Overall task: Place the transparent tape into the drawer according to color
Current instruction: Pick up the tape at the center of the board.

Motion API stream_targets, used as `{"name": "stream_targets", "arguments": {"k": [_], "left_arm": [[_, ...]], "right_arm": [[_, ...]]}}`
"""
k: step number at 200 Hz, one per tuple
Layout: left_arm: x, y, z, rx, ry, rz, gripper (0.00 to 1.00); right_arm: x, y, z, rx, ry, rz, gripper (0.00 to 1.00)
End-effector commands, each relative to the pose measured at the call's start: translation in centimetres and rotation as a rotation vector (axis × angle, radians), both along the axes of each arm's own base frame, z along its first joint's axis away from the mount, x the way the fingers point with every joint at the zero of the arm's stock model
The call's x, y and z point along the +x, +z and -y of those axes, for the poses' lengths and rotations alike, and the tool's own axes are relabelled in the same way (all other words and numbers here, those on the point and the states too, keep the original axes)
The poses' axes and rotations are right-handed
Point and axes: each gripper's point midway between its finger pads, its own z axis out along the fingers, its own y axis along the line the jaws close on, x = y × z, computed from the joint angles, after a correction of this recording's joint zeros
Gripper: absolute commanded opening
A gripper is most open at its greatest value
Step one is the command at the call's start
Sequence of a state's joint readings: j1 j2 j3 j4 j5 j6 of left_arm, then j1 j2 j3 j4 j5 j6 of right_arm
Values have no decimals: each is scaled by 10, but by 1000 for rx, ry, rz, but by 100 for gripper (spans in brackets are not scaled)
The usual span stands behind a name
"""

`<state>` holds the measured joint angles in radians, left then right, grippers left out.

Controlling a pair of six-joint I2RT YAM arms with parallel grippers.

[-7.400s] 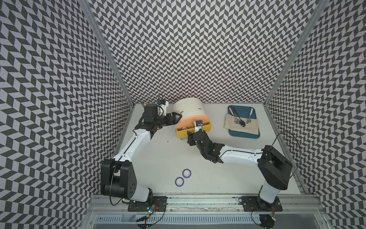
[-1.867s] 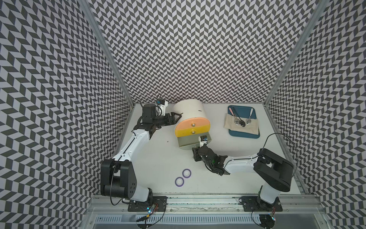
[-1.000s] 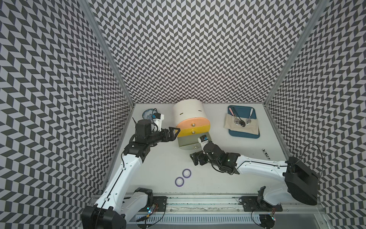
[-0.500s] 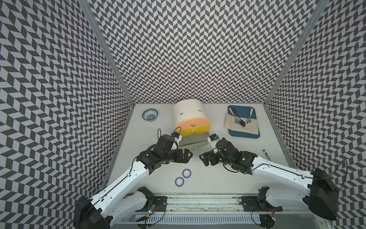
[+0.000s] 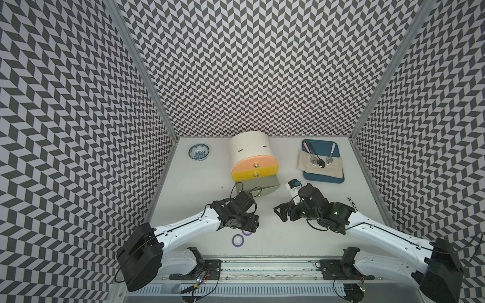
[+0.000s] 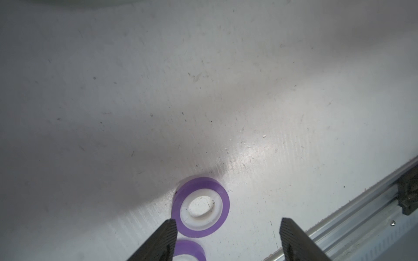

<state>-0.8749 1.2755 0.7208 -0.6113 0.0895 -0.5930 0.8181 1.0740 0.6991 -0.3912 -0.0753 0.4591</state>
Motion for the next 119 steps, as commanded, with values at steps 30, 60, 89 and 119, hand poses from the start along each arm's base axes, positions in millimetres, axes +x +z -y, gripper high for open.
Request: {"name": "stream_targets", "arguments": {"k": [30,60,89,119], "left_arm": [[11,-14,-7,83,45,44,67],[14,-22,-12,141,52,35,62],[12,-27,-15,161,52,26,56],[13,-29,-19,188,56,30,52]], "right_arm": [[-1,8,7,42,1,27,100],[0,8,8,52,3,32,100],[1,7,9,53,5,29,100],[0,3,10,59,8,23,100]]}}
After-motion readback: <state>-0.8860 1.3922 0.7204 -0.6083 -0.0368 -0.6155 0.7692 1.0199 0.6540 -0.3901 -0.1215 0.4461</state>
